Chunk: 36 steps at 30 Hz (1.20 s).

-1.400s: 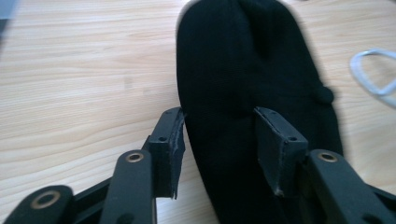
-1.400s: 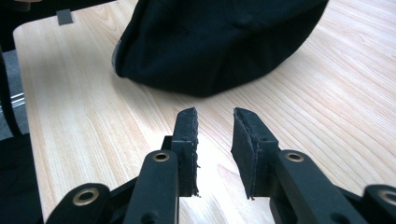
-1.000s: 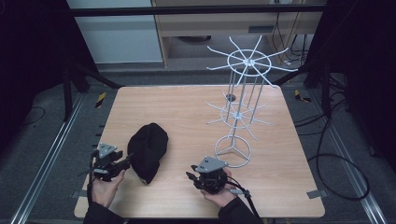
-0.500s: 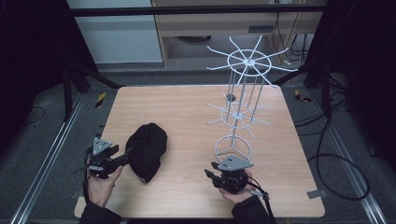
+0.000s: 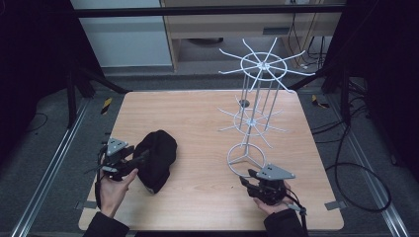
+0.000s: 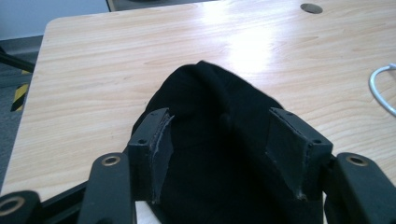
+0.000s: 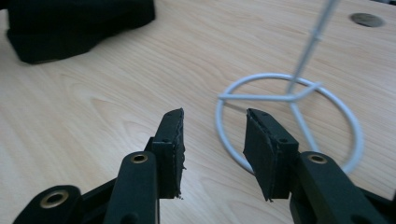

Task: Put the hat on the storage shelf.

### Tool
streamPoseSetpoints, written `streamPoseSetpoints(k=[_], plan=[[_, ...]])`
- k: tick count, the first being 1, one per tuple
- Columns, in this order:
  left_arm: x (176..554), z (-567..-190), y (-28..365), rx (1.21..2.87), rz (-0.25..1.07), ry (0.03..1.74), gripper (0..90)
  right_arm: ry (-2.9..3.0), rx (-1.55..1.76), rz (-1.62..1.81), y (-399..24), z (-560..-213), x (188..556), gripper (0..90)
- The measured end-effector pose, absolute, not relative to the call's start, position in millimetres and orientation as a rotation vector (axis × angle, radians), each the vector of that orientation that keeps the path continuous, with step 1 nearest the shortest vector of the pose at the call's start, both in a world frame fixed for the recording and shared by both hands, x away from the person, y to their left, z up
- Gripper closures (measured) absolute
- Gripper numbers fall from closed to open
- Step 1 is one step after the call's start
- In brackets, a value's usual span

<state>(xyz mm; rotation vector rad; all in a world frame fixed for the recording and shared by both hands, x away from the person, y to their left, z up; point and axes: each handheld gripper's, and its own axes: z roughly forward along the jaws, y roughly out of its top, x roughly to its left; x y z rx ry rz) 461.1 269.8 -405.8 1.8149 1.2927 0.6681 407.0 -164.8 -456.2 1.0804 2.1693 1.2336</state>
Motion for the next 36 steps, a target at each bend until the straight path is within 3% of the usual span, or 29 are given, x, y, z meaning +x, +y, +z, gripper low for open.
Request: streamPoseSetpoints(k=[10, 21, 36], plan=[[480.8, -406.2, 256.5, 1.850, 0.664, 1.322, 38.8, 2.072, 1.189, 1.176, -206.3, -458.3, 406.2, 54.9], [498.0, -427.2, 245.3, 1.972, 0.611, 1.371, 41.2, 2.044, 1.235, 1.135, -221.5, -464.1, 408.4, 53.7], [501.8, -441.1, 247.7, 1.979, 0.480, 1.441, 69.5, 2.071, 1.240, 1.117, -222.3, -469.4, 411.9, 53.7]])
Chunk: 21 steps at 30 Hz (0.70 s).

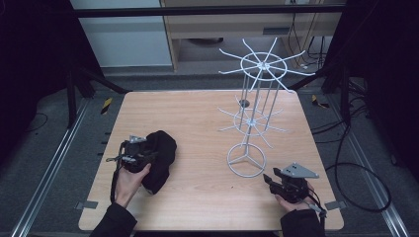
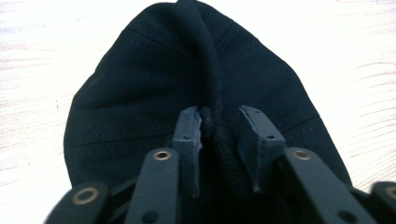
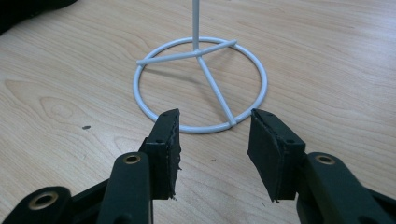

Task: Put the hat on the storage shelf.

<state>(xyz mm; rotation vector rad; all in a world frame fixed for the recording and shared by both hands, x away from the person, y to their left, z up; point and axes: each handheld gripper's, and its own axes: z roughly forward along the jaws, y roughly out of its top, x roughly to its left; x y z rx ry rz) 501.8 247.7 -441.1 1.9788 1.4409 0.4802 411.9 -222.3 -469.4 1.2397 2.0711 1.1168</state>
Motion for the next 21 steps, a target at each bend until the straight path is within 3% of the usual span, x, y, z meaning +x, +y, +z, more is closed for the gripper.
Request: streamPoseSetpoints(k=[4, 21], plan=[[501.5, -441.2, 248.7, 1.989, 0.487, 1.448, 77.0, 2.080, 1.232, 1.108, -221.5, -470.3, 412.5, 53.8], [469.8, -399.9, 257.9, 1.808, 0.593, 1.226, 79.1, 2.088, 1.227, 1.107, -221.8, -470.9, 412.4, 54.2]])
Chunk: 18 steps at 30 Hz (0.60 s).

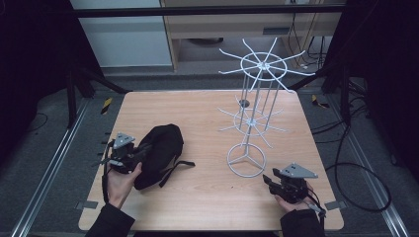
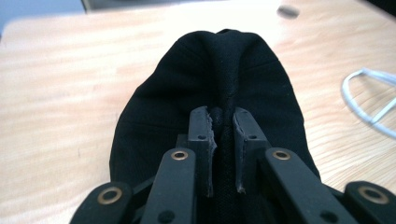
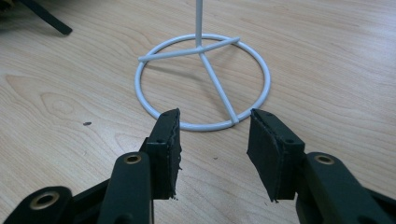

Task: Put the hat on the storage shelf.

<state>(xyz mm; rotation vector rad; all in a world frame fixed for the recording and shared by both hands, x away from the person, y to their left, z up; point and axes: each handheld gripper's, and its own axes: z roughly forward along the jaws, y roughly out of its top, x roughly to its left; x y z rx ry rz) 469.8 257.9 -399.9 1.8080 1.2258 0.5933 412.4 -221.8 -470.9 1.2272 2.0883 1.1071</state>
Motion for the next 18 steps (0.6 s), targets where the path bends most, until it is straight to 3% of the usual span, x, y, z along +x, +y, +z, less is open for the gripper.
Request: streamPoseSetpoints(k=[18], plan=[[431.1, -347.7, 255.0, 1.629, 0.622, 1.017, 79.0, 2.085, 1.221, 1.099, -222.5, -470.9, 412.4, 54.4]])
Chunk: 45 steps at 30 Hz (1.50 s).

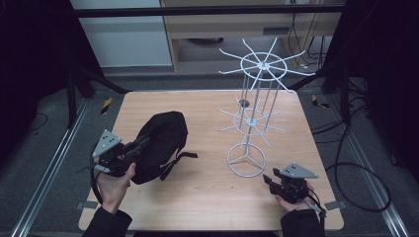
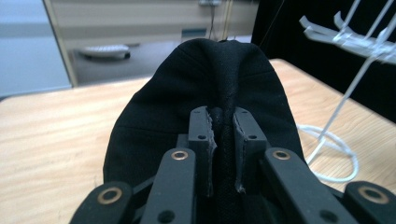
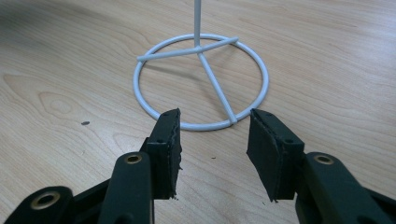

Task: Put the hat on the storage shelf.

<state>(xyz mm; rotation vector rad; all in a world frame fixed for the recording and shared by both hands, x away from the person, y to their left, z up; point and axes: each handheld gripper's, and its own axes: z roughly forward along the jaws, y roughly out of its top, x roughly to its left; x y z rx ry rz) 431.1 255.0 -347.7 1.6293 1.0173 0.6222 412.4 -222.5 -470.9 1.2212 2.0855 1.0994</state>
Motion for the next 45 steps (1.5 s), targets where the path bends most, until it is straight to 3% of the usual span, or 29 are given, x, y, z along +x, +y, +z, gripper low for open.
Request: streamPoseSetpoints(k=[15, 45], plan=[[405.2, -315.6, 252.0, 1.520, 0.615, 0.917, 79.0, 2.089, 1.235, 1.098, -221.7, -471.7, 412.1, 55.1], [395.5, -248.9, 237.0, 1.270, 0.598, 0.718, 79.0, 2.087, 1.230, 1.084, -222.0, -473.1, 413.0, 55.6]])
